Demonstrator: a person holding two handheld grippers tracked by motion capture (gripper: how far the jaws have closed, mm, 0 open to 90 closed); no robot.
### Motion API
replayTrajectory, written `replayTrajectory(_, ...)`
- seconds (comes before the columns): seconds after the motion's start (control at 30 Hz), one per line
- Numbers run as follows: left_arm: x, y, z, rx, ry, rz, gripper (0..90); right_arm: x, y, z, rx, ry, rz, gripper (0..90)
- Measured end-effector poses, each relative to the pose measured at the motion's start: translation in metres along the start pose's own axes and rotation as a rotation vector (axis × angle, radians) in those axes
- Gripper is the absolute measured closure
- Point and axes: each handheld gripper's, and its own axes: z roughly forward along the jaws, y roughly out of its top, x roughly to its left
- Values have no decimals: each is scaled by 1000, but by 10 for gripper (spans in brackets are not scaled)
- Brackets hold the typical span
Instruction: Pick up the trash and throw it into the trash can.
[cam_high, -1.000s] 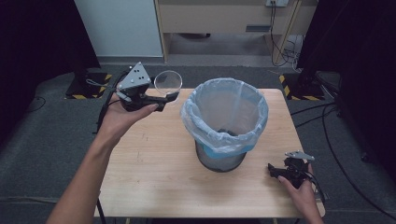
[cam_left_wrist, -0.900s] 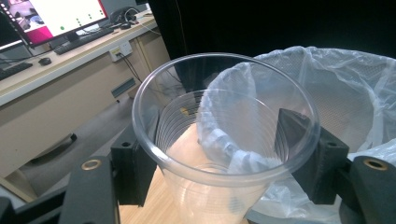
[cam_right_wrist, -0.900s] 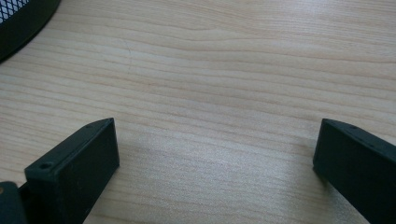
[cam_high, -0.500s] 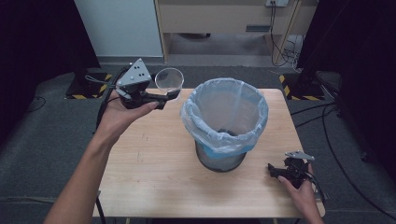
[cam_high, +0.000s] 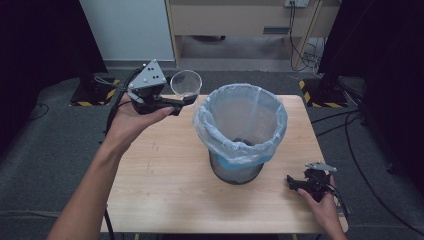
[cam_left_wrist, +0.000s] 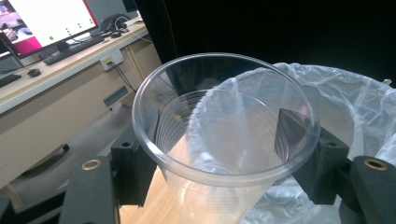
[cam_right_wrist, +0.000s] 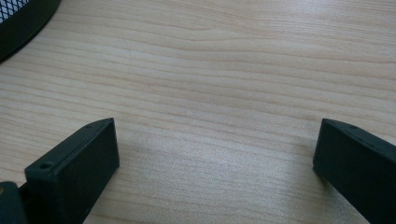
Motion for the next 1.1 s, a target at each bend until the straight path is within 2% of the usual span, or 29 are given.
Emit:
replayTrajectory(0.43, -8, 15, 8, -3, -24, 22, 314, 0, 0, 0, 0, 1, -1, 3)
replayTrajectory(1.1, -30, 24, 48, 21, -108, 35, 311, 0, 0, 0, 0, 3, -1, 3)
